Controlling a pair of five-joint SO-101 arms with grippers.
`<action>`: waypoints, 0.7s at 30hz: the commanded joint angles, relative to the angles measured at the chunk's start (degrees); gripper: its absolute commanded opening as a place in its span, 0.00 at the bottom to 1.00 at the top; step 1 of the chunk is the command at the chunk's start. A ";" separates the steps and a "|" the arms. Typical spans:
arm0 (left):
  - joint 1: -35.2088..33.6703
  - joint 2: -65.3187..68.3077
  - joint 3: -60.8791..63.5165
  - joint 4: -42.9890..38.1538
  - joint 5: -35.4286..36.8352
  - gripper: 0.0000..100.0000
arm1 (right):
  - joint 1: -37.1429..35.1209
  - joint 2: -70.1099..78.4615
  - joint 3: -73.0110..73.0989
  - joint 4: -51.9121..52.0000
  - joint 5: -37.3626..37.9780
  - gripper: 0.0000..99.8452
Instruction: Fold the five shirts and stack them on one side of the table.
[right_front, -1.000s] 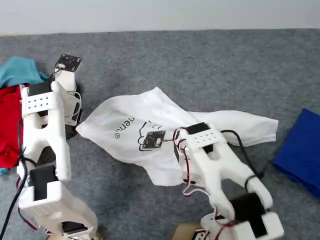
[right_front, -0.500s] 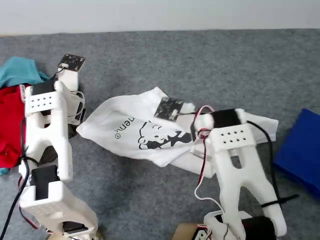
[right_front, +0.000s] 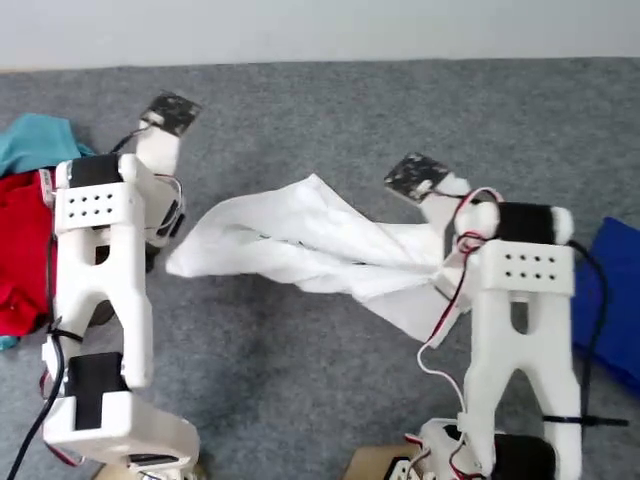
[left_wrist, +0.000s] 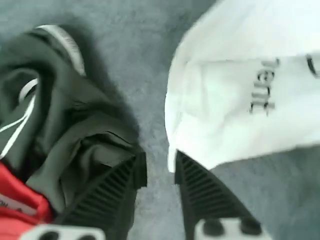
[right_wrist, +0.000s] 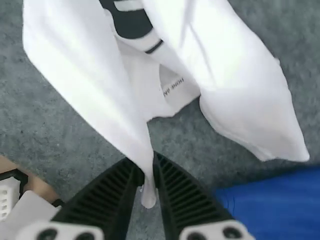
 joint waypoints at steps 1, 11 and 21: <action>0.44 -2.99 -1.71 4.31 -7.47 0.14 | 2.95 -2.95 -3.25 1.89 -0.70 0.01; 0.88 0.62 0.84 9.67 -26.02 0.15 | 0.75 -7.25 -2.37 2.07 -2.81 0.01; 5.89 9.76 0.48 6.33 -30.07 0.19 | 0.75 -7.69 -0.09 1.98 -3.69 0.01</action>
